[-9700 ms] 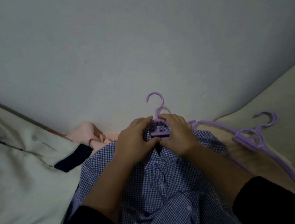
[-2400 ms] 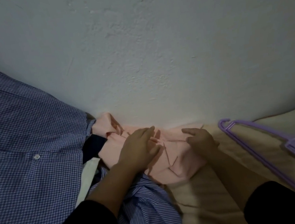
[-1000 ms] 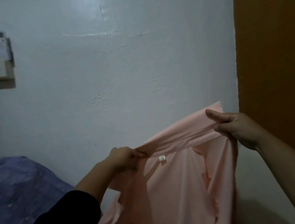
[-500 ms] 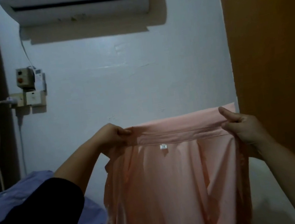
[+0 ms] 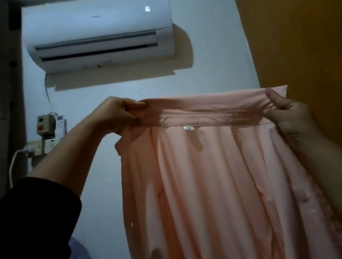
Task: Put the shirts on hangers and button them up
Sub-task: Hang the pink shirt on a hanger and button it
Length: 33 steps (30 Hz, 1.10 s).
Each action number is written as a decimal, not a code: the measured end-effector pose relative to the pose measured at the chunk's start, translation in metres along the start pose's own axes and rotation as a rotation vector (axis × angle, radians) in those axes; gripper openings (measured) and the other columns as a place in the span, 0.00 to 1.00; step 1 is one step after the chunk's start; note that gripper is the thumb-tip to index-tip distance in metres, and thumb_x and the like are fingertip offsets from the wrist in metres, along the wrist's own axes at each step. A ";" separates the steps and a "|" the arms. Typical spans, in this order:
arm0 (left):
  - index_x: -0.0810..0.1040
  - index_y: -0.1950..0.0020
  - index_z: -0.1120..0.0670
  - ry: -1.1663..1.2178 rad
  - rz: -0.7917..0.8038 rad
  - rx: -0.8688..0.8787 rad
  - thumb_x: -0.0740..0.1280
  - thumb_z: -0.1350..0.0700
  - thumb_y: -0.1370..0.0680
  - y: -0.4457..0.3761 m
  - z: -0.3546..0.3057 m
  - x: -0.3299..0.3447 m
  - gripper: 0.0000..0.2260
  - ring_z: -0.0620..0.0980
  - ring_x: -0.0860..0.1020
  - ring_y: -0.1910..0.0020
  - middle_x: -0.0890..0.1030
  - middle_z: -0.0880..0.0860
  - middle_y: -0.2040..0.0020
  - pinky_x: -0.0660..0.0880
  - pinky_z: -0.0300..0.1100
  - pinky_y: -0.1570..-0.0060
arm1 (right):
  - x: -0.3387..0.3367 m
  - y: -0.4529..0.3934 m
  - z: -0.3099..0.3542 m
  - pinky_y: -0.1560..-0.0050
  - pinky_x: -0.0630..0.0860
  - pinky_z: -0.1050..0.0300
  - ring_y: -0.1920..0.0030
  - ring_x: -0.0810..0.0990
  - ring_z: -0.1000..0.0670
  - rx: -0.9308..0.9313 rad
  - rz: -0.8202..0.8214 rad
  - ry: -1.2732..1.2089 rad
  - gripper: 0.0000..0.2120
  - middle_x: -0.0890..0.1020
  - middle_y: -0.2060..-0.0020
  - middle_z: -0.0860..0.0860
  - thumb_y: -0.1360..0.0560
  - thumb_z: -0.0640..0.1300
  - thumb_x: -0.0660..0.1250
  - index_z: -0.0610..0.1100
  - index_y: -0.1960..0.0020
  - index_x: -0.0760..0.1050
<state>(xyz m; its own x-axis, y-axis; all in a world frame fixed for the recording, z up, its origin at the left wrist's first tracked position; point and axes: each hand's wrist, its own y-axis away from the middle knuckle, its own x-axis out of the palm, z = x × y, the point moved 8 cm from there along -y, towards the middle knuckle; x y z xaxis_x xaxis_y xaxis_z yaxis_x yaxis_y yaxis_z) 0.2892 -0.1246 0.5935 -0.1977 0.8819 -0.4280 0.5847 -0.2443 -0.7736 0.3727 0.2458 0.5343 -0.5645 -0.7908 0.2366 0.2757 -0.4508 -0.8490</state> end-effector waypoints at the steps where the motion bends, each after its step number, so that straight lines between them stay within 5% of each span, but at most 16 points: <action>1: 0.77 0.37 0.49 -0.030 0.010 -0.018 0.70 0.71 0.28 0.000 0.004 0.000 0.25 0.43 0.80 0.73 0.80 0.47 0.57 0.79 0.40 0.72 | 0.002 0.001 -0.002 0.57 0.71 0.72 0.48 0.70 0.53 0.002 0.008 0.001 0.25 0.75 0.38 0.48 0.26 0.29 0.64 0.42 0.31 0.69; 4: 0.79 0.42 0.47 -0.119 0.100 -0.091 0.73 0.70 0.30 0.003 0.035 0.014 0.23 0.47 0.81 0.70 0.82 0.53 0.55 0.80 0.42 0.71 | 0.009 0.011 -0.024 0.44 0.72 0.65 0.41 0.72 0.50 0.029 0.045 0.056 0.24 0.75 0.37 0.43 0.26 0.29 0.64 0.40 0.31 0.69; 6: 0.81 0.46 0.45 -0.194 0.183 -0.129 0.75 0.68 0.31 0.007 0.068 0.036 0.21 0.52 0.83 0.64 0.83 0.54 0.54 0.80 0.43 0.72 | 0.013 0.021 -0.059 0.54 0.71 0.72 0.48 0.72 0.52 0.080 0.084 0.094 0.24 0.78 0.45 0.47 0.26 0.29 0.65 0.42 0.32 0.70; 8: 0.82 0.51 0.42 -0.275 0.269 -0.162 0.76 0.65 0.32 0.014 0.108 0.064 0.19 0.54 0.83 0.60 0.83 0.53 0.52 0.79 0.41 0.74 | 0.015 0.036 -0.105 0.58 0.70 0.69 0.55 0.72 0.54 0.162 0.131 0.170 0.25 0.77 0.52 0.53 0.27 0.31 0.66 0.47 0.33 0.71; 11: 0.81 0.58 0.38 -0.327 0.401 -0.211 0.76 0.63 0.32 0.034 0.176 0.114 0.18 0.49 0.80 0.66 0.82 0.50 0.54 0.75 0.38 0.76 | 0.017 0.075 -0.178 0.59 0.68 0.76 0.58 0.74 0.59 0.301 0.211 0.292 0.23 0.77 0.49 0.52 0.26 0.32 0.67 0.46 0.34 0.72; 16: 0.83 0.45 0.46 -0.445 0.595 -0.291 0.73 0.62 0.29 0.092 0.296 0.211 0.16 0.38 0.76 0.68 0.76 0.46 0.59 0.72 0.30 0.69 | 0.020 0.178 -0.305 0.58 0.65 0.80 0.48 0.72 0.54 0.555 0.337 0.404 0.21 0.77 0.44 0.47 0.26 0.31 0.66 0.38 0.33 0.71; 21: 0.78 0.38 0.41 -0.549 0.764 -0.339 0.71 0.53 0.26 0.160 0.415 0.309 0.17 0.51 0.77 0.47 0.70 0.49 0.51 0.71 0.40 0.47 | 0.007 0.281 -0.429 0.53 0.65 0.76 0.44 0.72 0.55 0.805 0.454 0.569 0.23 0.76 0.38 0.44 0.27 0.32 0.67 0.38 0.33 0.71; 25: 0.77 0.36 0.42 -0.528 0.817 -0.360 0.67 0.50 0.23 0.200 0.480 0.370 0.15 0.52 0.77 0.48 0.69 0.49 0.51 0.69 0.39 0.52 | -0.001 0.336 -0.503 0.48 0.63 0.69 0.43 0.73 0.54 0.913 0.525 0.679 0.23 0.76 0.37 0.42 0.27 0.33 0.67 0.38 0.32 0.70; 28: 0.79 0.43 0.38 -0.512 0.786 -0.363 0.59 0.41 0.24 0.222 0.519 0.407 0.14 0.54 0.78 0.53 0.72 0.50 0.54 0.69 0.41 0.59 | -0.004 0.364 -0.548 0.43 0.65 0.63 0.36 0.74 0.48 0.964 0.562 0.764 0.23 0.74 0.35 0.41 0.26 0.35 0.67 0.40 0.31 0.69; 30: 0.81 0.48 0.42 -0.577 0.776 -0.346 0.62 0.44 0.26 0.231 0.534 0.427 0.12 0.56 0.78 0.55 0.72 0.51 0.55 0.69 0.42 0.63 | -0.003 0.379 -0.575 0.37 0.62 0.62 0.32 0.69 0.46 0.985 0.599 0.798 0.25 0.70 0.32 0.40 0.26 0.36 0.67 0.40 0.30 0.67; 33: 0.77 0.39 0.47 -0.820 0.804 -0.293 0.65 0.52 0.25 0.237 0.548 0.452 0.15 0.58 0.77 0.47 0.73 0.54 0.41 0.70 0.45 0.49 | -0.004 0.398 -0.606 0.33 0.60 0.60 0.30 0.67 0.45 1.003 0.682 0.853 0.31 0.68 0.30 0.41 0.26 0.35 0.66 0.40 0.26 0.59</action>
<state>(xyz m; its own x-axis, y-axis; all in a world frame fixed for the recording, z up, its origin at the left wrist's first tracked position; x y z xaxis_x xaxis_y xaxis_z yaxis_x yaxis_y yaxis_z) -0.0921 -0.0050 -0.0395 -0.0738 -0.0306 -0.9968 0.9081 -0.4152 -0.0545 0.0130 0.3208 -0.0912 -0.2861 -0.6463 -0.7074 0.8776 -0.4731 0.0773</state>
